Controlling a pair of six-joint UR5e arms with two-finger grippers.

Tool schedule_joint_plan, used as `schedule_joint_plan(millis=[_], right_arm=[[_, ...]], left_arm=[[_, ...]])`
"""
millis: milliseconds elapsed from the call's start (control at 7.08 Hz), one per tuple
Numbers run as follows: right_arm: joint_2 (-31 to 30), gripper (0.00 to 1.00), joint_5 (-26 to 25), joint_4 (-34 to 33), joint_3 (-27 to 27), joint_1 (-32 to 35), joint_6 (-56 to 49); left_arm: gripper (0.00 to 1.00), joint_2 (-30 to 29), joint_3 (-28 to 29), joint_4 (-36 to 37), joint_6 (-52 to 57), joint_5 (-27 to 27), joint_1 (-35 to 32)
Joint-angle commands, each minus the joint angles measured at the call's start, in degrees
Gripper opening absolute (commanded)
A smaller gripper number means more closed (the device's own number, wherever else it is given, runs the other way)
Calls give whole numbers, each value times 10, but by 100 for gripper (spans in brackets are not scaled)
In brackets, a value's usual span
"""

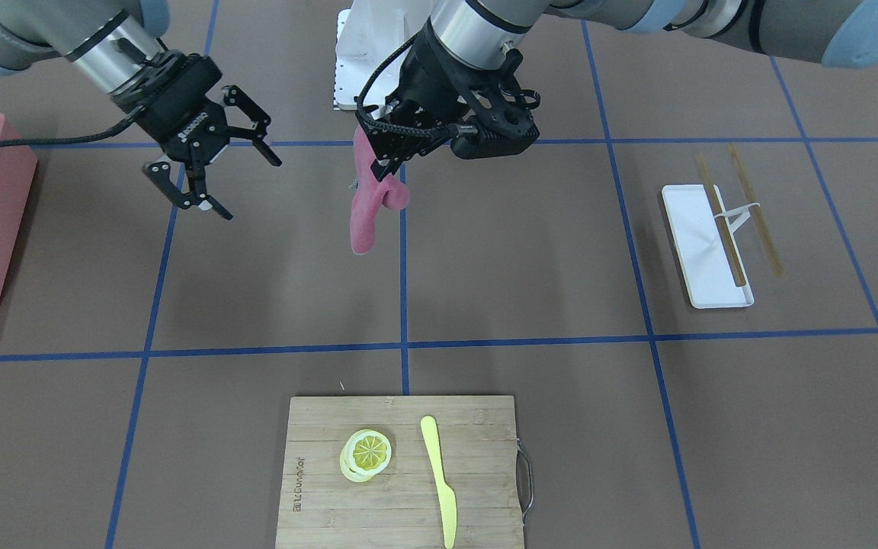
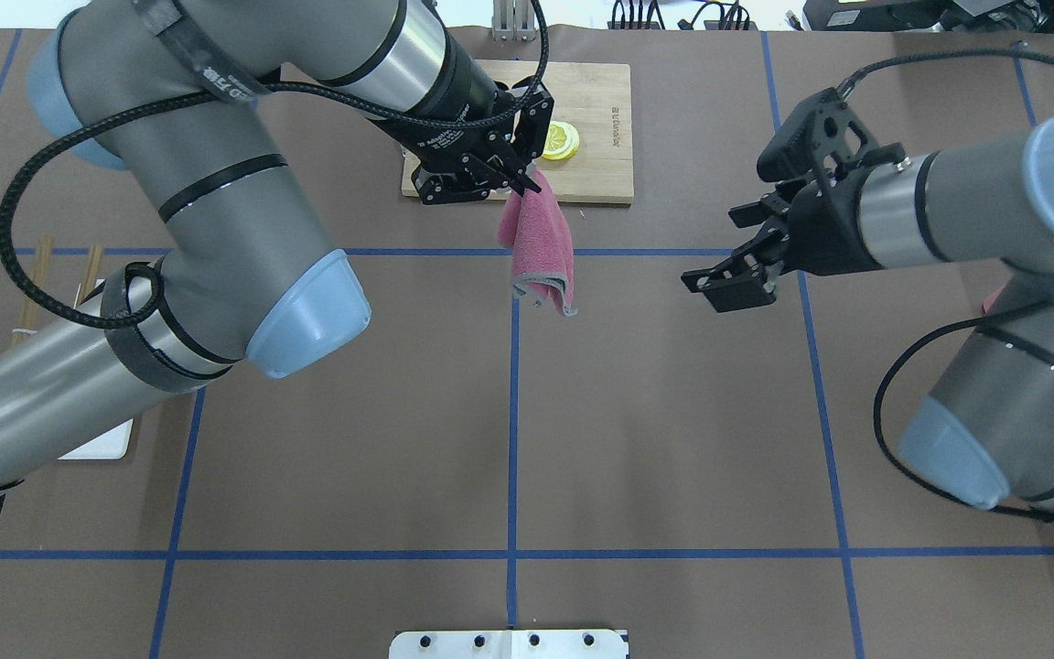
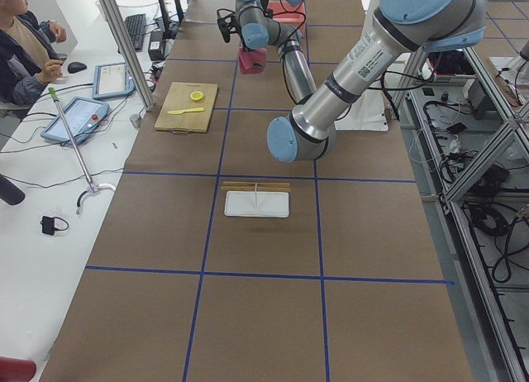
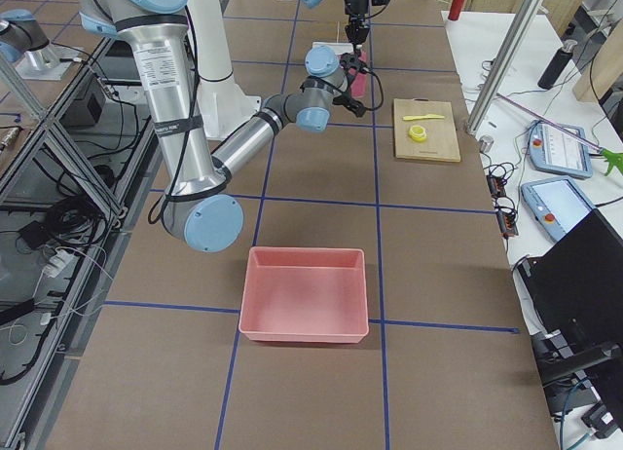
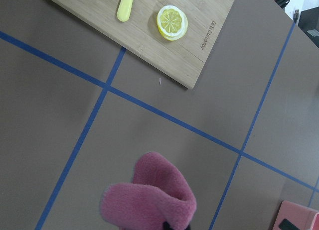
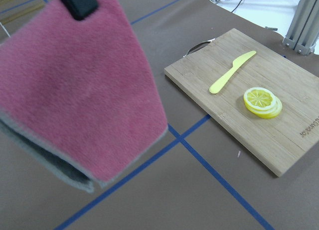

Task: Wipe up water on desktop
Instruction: 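Lift the pink cloth with the left gripper while the right arm moves in, then move the right gripper toward the cloth hanging from the left gripper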

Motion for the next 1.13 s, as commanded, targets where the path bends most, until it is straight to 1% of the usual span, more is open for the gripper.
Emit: schedule_joint_plan(millis=[0, 141, 282, 565, 706, 847, 988], right_arm=[[24, 100, -104, 19, 3, -73, 50], [26, 100, -150, 19, 5, -100, 50], [27, 100, -161, 19, 11, -110, 51], [29, 100, -188, 19, 14, -112, 51], [32, 99, -189, 19, 13, -112, 51], [33, 72, -193, 20, 18, -111, 51], [35, 73, -194, 20, 17, -111, 51]], left_arm=[[0, -36, 40, -3, -79, 15, 1], [0, -36, 39, -3, -107, 21, 1], [0, -36, 40, -4, -132, 40, 1], [0, -36, 35, -3, -166, 42, 2], [0, -37, 31, -4, -172, 42, 5], [0, -38, 31, -3, -175, 42, 16], [0, -39, 25, -3, -180, 43, 19]])
